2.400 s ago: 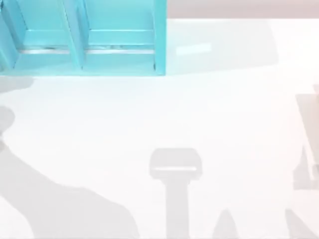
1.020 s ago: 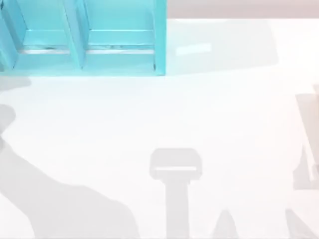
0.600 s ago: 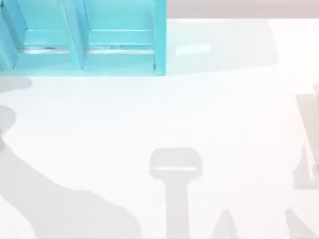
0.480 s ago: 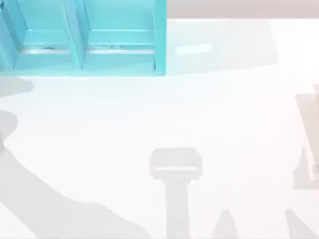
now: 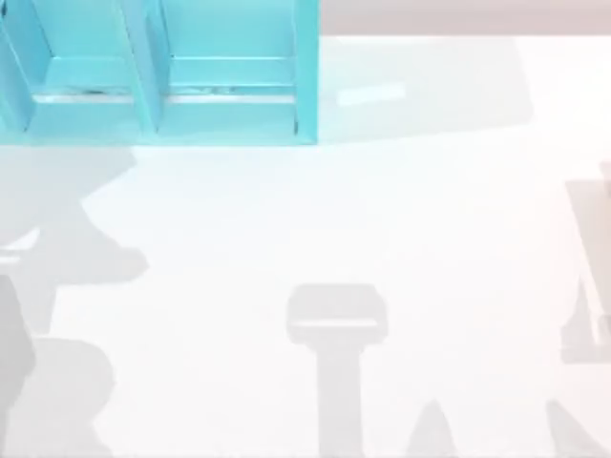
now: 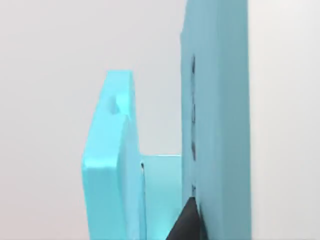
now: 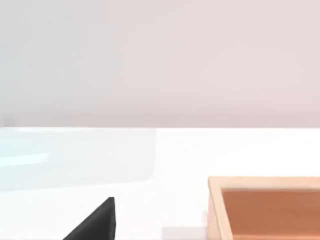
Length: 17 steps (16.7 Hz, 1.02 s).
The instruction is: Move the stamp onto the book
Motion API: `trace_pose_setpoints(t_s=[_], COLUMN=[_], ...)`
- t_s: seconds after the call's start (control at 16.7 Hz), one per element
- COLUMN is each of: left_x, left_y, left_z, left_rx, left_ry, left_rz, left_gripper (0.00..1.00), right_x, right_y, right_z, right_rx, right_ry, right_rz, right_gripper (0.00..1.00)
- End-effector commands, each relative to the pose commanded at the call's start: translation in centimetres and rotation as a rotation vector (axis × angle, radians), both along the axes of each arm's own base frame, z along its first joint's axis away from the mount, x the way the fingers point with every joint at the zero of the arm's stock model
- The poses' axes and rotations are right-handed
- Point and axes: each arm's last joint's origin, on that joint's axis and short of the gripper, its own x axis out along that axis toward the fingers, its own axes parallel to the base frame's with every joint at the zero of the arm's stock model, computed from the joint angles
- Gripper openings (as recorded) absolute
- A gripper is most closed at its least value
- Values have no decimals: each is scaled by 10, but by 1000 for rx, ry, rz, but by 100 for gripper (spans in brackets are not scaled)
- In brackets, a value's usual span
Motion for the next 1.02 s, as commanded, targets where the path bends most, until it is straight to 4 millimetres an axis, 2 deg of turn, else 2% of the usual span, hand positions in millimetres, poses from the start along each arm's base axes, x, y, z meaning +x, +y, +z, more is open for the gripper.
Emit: trace_pose_setpoints(t_s=[0.12, 0.24, 0.42, 0.84, 0.96, 1.02], left_x=[-31, -55, -73, -67, -56, -49], left_y=[-6, -12, -16, -21, -32, -41], left_z=[21, 31, 36, 33, 24, 11], left_rx=[-1, -7, -17, -38, -103, -163], left_ry=[-1, 5, 15, 22, 57, 102], left_rz=[-2, -4, -5, 2, 23, 39], left_gripper=[0, 0, 0, 0, 0, 0], right_x=[0, 0, 0, 0, 0, 0], right_y=[0, 0, 0, 0, 0, 0], right_z=[0, 0, 0, 0, 0, 0], right_rx=[0, 0, 0, 0, 0, 0], right_ry=[0, 0, 0, 0, 0, 0], right_rz=[0, 0, 0, 0, 0, 0], right_gripper=[100, 100, 100, 100, 100, 100])
